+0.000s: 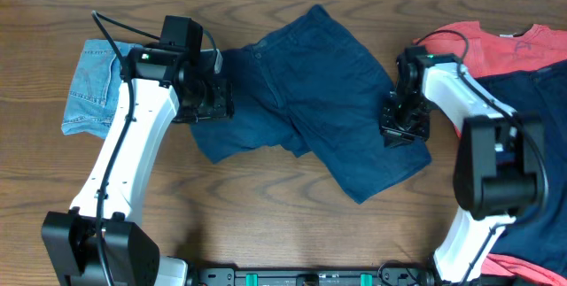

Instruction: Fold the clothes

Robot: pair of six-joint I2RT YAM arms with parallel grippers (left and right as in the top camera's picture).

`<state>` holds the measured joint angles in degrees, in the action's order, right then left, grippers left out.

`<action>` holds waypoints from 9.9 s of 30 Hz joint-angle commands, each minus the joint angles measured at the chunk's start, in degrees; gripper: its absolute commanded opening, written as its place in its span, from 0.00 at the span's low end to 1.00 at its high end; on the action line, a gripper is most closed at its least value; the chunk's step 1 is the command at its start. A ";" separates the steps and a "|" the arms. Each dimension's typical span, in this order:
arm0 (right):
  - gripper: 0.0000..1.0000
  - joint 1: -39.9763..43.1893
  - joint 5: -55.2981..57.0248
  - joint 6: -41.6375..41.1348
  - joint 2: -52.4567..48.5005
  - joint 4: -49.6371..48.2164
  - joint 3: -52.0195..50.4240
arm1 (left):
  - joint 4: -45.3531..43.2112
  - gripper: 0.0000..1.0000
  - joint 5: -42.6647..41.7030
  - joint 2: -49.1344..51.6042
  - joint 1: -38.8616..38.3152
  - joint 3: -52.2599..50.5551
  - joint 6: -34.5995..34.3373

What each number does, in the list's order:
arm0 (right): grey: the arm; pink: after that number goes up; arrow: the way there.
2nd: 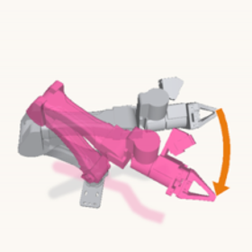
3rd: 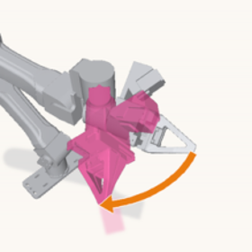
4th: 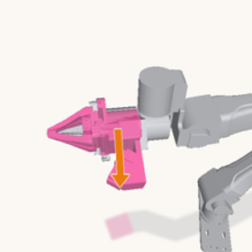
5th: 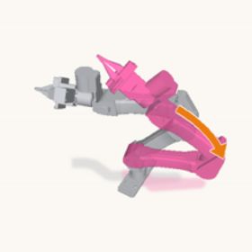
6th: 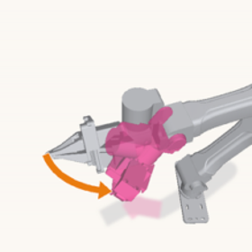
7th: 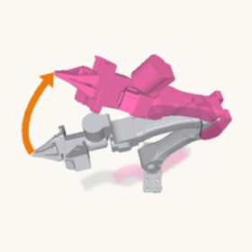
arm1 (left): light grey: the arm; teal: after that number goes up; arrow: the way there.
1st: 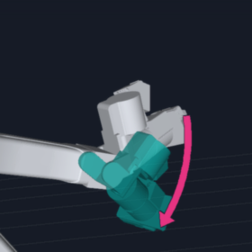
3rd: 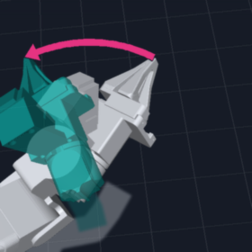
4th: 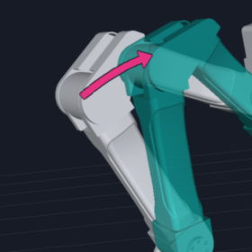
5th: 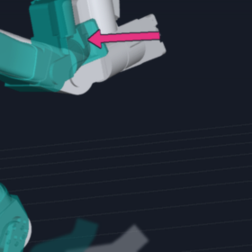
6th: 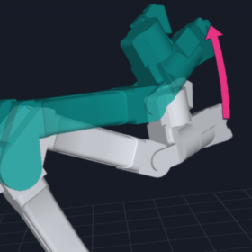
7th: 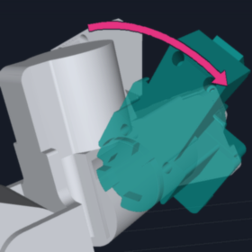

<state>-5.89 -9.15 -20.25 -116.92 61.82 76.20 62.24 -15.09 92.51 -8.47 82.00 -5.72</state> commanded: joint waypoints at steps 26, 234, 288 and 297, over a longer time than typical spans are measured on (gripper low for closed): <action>0.44 12.96 -24.30 9.68 7.10 -15.80 19.06 | 0.50 0.68 -1.36 -0.98 -0.13 -1.09 0.81; 0.65 -27.41 -5.49 2.21 19.12 -40.28 -28.59 | -16.96 0.36 -2.25 14.29 -2.75 -14.36 6.75; 0.01 -24.44 18.84 17.88 20.48 29.49 19.21 | -6.29 0.65 -14.38 7.78 -1.64 -11.58 6.75; 0.01 -24.37 17.66 11.50 20.02 24.87 19.19 | -4.96 0.72 -14.45 7.80 -3.80 -18.27 3.02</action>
<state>-30.59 8.88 -5.72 -97.12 87.05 95.18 57.17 -28.60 100.44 -11.53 66.30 -0.69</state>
